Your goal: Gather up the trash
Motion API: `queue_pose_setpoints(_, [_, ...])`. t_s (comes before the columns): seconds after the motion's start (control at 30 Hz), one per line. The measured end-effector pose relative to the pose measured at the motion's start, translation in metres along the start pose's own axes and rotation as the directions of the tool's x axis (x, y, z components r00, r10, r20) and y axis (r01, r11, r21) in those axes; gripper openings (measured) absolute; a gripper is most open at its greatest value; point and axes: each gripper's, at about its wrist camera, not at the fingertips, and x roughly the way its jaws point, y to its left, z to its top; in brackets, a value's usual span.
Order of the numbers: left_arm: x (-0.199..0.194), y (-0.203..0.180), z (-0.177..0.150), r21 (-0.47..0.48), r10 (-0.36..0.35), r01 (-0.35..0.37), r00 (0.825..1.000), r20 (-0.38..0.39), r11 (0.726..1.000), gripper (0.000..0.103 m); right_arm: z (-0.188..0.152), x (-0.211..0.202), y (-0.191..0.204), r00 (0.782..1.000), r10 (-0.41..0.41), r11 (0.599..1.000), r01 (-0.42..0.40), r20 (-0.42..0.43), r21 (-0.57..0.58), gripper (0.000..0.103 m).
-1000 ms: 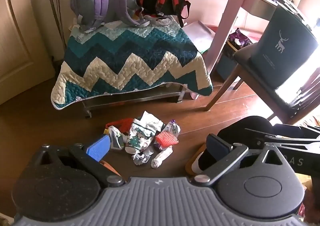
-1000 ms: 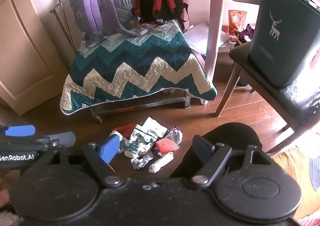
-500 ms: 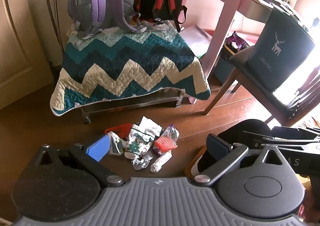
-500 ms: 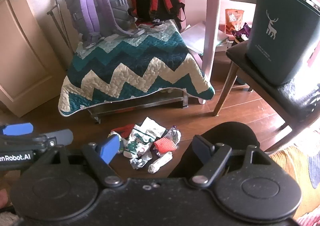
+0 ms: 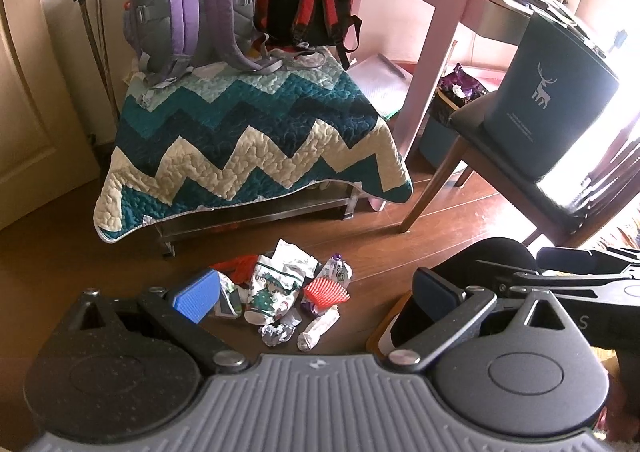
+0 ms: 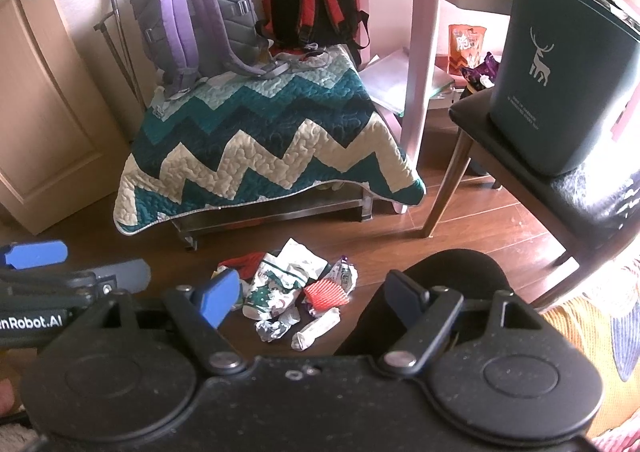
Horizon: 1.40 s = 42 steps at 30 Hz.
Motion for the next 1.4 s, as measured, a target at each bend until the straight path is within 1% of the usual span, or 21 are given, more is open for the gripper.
queue_pose_setpoints(1.07, [0.0001,-0.0024,0.0016,-0.004,0.001,-0.001,1.000,-0.004,1.000,0.103,-0.0013,-0.0003,0.0010,1.000,-0.001,1.000,0.001,0.000,-0.003,0.080])
queue_pose_setpoints(1.4, [0.0067,-0.0071,0.0006,-0.016,-0.011,0.011,1.000,-0.006,1.000,0.103,0.0051,0.0043,-0.0016,1.000,-0.008,1.000,0.008,-0.007,-0.014,0.080])
